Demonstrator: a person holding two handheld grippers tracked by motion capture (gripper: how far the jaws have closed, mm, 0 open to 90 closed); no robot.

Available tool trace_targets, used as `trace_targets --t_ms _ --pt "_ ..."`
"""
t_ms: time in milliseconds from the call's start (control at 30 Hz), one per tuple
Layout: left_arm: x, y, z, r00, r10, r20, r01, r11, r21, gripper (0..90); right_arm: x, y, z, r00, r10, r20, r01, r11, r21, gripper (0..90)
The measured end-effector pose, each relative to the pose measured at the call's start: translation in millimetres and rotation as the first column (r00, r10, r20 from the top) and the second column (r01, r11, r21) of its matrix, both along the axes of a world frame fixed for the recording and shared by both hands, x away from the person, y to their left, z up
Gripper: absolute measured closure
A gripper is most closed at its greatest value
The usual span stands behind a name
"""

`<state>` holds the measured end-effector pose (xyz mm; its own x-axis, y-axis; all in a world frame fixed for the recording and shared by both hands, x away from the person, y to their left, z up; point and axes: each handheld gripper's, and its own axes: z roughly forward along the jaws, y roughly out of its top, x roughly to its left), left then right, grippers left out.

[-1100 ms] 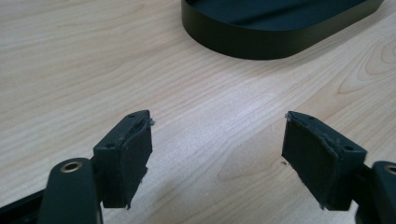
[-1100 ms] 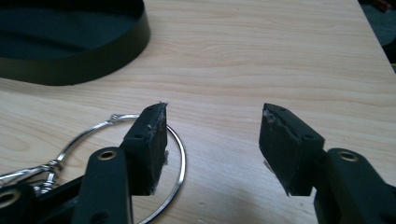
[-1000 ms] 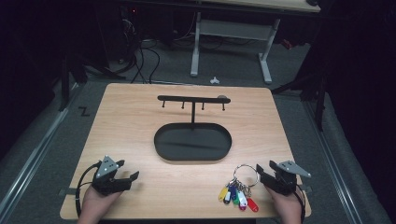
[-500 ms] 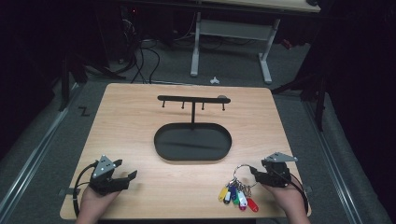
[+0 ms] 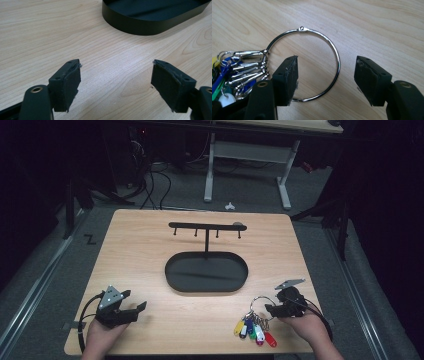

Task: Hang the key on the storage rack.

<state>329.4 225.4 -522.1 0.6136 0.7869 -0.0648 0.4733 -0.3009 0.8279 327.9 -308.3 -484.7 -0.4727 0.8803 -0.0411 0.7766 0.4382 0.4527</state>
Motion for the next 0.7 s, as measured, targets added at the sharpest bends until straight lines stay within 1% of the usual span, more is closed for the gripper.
trace_targets --t_ms 33,100,133,200,233,267,300,333,400,467,500,567,600,700 --pt "0.0 -0.1 0.0 1.0000 -0.002 0.000 0.002 1.0000 0.003 24.1 0.8 1.0 0.0 0.9999 0.009 -0.014 -0.009 1.000 -0.012 36.4" --pt "0.0 0.0 0.0 1.0000 -0.001 0.001 0.001 1.0000 0.001 24.2 2.3 3.4 0.3 0.9987 0.034 -0.038 -0.036 0.998 -0.054 36.2" --pt "-0.1 0.2 0.2 1.0000 0.000 0.001 0.000 1.0000 -0.001 24.2 2.3 3.4 0.3 0.9987 0.034 -0.038 -0.036 0.998 -0.054 36.2" --pt "-0.3 0.4 0.5 1.0000 0.000 0.006 0.000 1.0000 -0.002 24.2 4.5 5.8 1.4 0.9966 0.057 -0.060 -0.061 0.995 -0.075 35.7" --pt "0.0 0.2 0.3 1.0000 0.002 0.004 -0.002 1.0000 -0.004 24.2 7.6 8.2 4.0 0.9943 0.071 -0.080 -0.078 0.992 -0.095 35.4" --pt "0.0 0.2 0.3 1.0000 0.002 0.004 -0.002 1.0000 -0.004 24.2 7.6 8.2 4.0 0.9943 0.071 -0.080 -0.078 0.992 -0.095 35.4" --pt "0.5 -0.4 0.2 1.0000 -0.003 0.001 0.003 1.0000 -0.002 24.2 11.6 10.1 6.9 0.9919 0.087 -0.093 -0.098 0.989 -0.114 35.0" --pt "0.5 -0.4 0.2 1.0000 -0.003 0.001 0.003 1.0000 -0.002 24.2 11.6 10.1 6.9 0.9919 0.087 -0.093 -0.098 0.989 -0.114 35.0" --pt "-0.1 -0.8 0.7 1.0000 -0.005 0.002 0.005 1.0000 -0.009 24.3 17.9 12.2 9.7 0.9889 0.092 -0.117 -0.106 0.988 -0.114 35.1" --pt "-0.3 -0.4 1.0 1.0000 -0.006 -0.001 0.006 0.9999 -0.013 24.4 19.4 12.5 10.0 0.9878 0.096 -0.122 -0.110 0.988 -0.113 35.1" --pt "-0.4 0.4 1.5 0.9999 -0.010 -0.004 0.010 0.9998 -0.016 24.7 23.1 14.2 10.6 0.9835 0.107 -0.146 -0.125 0.985 -0.118 34.5" --pt "-0.4 0.6 1.6 1.0000 -0.009 -0.001 0.009 0.9998 -0.017 24.7 24.3 14.7 10.6 0.9821 0.110 -0.153 -0.128 0.985 -0.117 34.0" --pt "-0.4 1.0 1.9 1.0000 -0.009 -0.001 0.009 0.9998 -0.020 24.8 27.6 16.6 10.8 0.9780 0.114 -0.174 -0.135 0.984 -0.115 33.2" --pt "-1.1 0.5 2.0 0.9999 -0.016 -0.002 0.016 0.9997 -0.019 24.8 31.5 19.5 10.0 0.9760 0.111 -0.187 -0.135 0.984 -0.116 31.0"
